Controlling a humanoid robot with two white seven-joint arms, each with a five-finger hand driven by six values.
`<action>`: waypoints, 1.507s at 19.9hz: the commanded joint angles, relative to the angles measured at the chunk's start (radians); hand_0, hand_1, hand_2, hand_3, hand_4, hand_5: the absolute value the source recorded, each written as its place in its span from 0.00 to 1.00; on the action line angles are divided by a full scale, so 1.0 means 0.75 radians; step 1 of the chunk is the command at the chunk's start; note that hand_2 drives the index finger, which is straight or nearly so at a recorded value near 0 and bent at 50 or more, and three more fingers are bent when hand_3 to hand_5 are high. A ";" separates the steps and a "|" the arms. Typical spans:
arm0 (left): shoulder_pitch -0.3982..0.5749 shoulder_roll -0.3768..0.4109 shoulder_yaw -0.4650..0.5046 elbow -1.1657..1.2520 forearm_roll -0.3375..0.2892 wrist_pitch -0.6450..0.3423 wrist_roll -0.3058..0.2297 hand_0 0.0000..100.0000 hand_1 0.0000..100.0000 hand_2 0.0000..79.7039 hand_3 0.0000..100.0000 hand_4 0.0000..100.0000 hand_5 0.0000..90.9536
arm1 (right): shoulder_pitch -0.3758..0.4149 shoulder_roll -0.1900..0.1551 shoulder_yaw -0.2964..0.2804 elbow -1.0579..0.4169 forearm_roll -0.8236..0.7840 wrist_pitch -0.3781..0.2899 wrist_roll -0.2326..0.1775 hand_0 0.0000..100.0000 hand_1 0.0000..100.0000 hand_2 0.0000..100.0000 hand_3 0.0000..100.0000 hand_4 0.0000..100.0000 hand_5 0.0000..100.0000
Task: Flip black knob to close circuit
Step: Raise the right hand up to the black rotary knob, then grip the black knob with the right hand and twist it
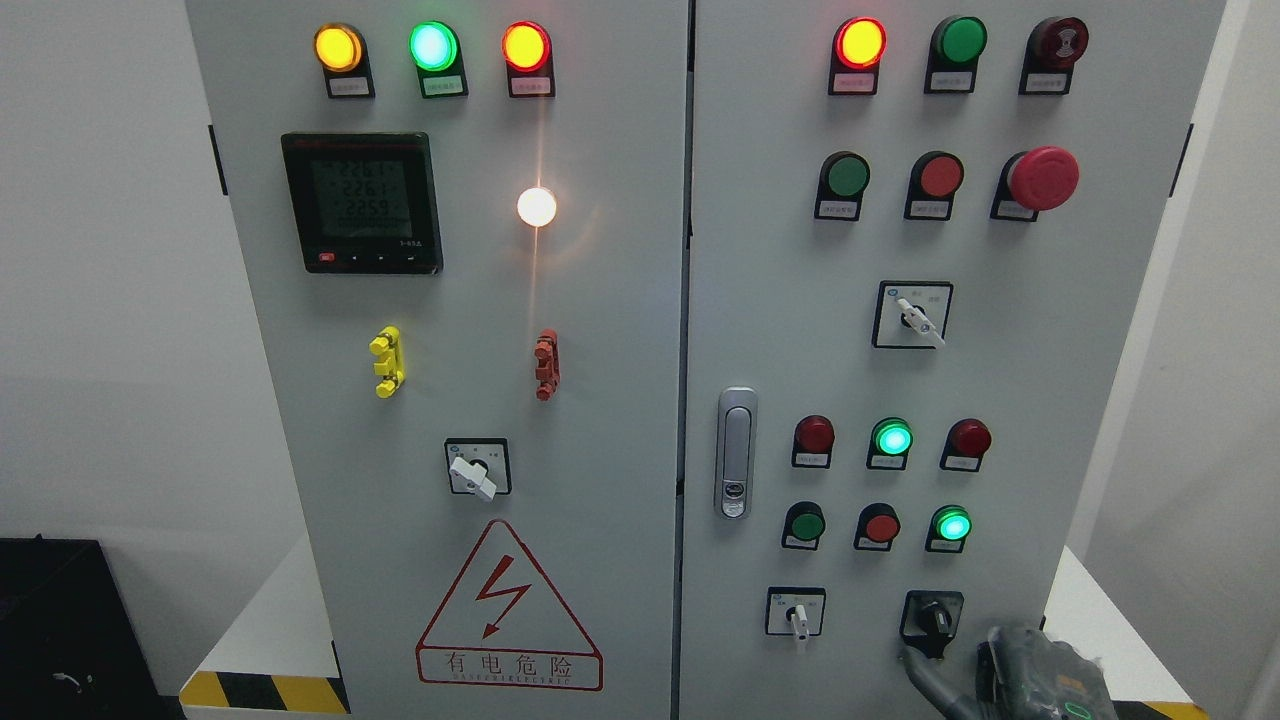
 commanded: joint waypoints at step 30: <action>0.000 0.000 0.000 0.000 0.000 0.000 0.001 0.12 0.56 0.00 0.00 0.00 0.00 | -0.036 0.003 -0.078 0.025 0.009 -0.010 -0.018 0.00 0.00 0.86 1.00 0.91 0.93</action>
